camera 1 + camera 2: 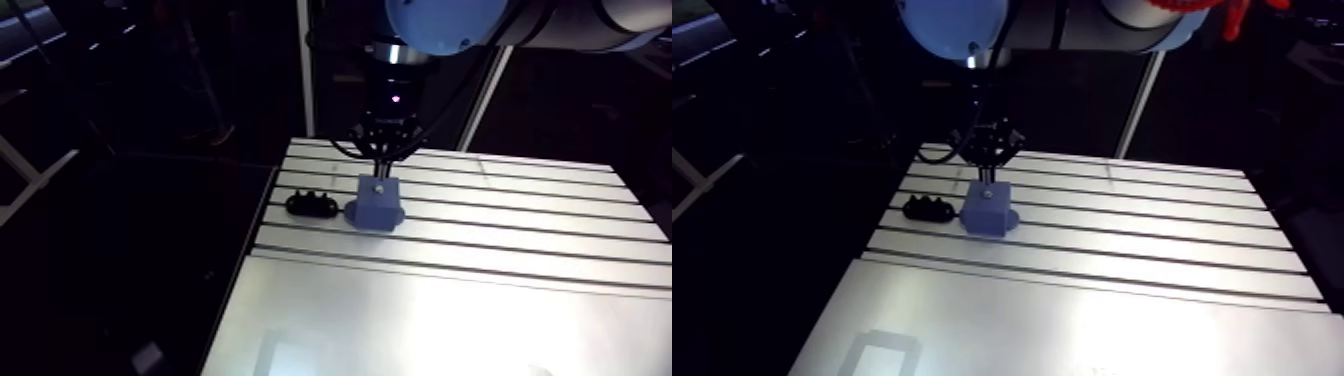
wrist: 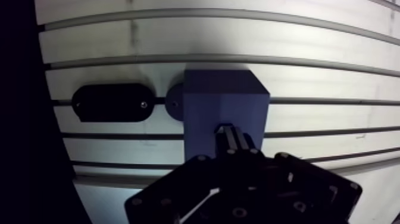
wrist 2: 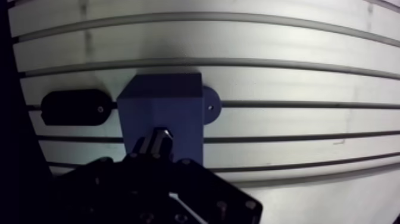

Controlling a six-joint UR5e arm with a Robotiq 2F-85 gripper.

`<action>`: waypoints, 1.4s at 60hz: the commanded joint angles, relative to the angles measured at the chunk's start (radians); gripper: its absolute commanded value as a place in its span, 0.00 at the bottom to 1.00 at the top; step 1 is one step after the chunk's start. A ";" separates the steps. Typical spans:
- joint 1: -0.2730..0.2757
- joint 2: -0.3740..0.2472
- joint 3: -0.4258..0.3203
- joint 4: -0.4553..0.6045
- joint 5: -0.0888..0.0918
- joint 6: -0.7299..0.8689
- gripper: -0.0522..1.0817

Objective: Pick up the M10 bolt and insert it into the hex recess until seated.

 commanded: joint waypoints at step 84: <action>0.007 0.023 0.002 -0.002 -0.002 -0.016 1.00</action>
